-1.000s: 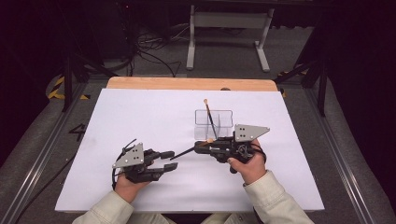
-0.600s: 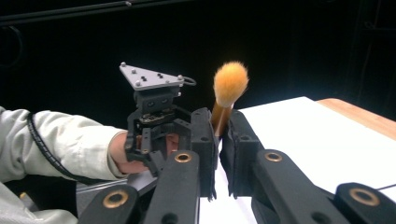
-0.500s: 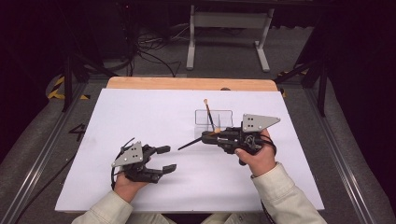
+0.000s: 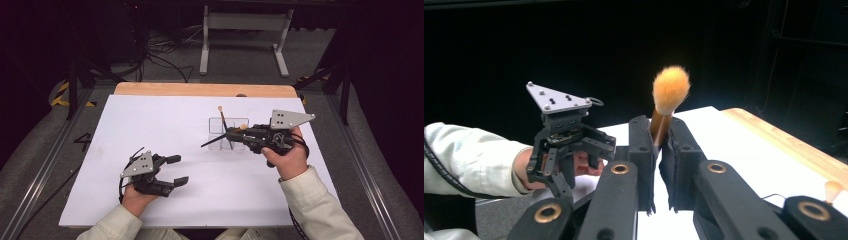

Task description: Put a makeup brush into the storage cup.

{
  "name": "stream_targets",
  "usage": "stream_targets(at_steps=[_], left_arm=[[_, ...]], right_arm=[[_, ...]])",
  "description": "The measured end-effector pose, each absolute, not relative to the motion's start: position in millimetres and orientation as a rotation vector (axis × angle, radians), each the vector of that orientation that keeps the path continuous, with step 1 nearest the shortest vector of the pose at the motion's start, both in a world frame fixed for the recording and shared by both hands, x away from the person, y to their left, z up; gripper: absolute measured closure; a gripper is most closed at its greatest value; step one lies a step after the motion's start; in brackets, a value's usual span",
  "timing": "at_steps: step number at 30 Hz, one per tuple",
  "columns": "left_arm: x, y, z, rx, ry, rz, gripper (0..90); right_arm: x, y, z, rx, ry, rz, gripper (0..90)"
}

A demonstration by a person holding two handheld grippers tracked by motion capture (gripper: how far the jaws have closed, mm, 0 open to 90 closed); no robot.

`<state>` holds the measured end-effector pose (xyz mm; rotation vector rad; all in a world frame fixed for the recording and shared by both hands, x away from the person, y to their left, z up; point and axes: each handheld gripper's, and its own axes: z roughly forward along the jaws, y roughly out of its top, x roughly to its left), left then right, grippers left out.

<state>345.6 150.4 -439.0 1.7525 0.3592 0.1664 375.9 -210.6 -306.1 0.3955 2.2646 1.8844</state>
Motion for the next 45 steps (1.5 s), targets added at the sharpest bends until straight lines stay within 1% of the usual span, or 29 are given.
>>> stream_targets(at_steps=[6,11,21,23,30,45], left_arm=[[346.4,151.2,-439.4,1.747,0.371,0.171,21.9],[347.8,152.2,-439.8,1.751,0.386,0.179,17.7],[351.0,155.2,-440.7,1.740,0.430,0.217,5.2],[351.4,155.5,-441.1,1.734,0.441,0.218,3.8],[352.8,156.9,-442.1,1.728,0.470,0.226,1.1],[352.6,161.3,-442.8,1.722,0.496,0.230,0.9]], right_arm=[[377.1,-216.6,-297.9,0.417,2.251,1.865,84.1],[379.4,-222.2,-292.6,0.440,2.234,1.856,84.1],[384.2,-233.7,-283.5,0.493,2.211,1.811,84.1],[385.2,-236.0,-281.9,0.503,2.207,1.803,84.1],[388.8,-243.1,-276.8,0.532,2.193,1.772,84.1],[399.4,-253.7,-270.0,0.610,2.200,1.675,84.1]])
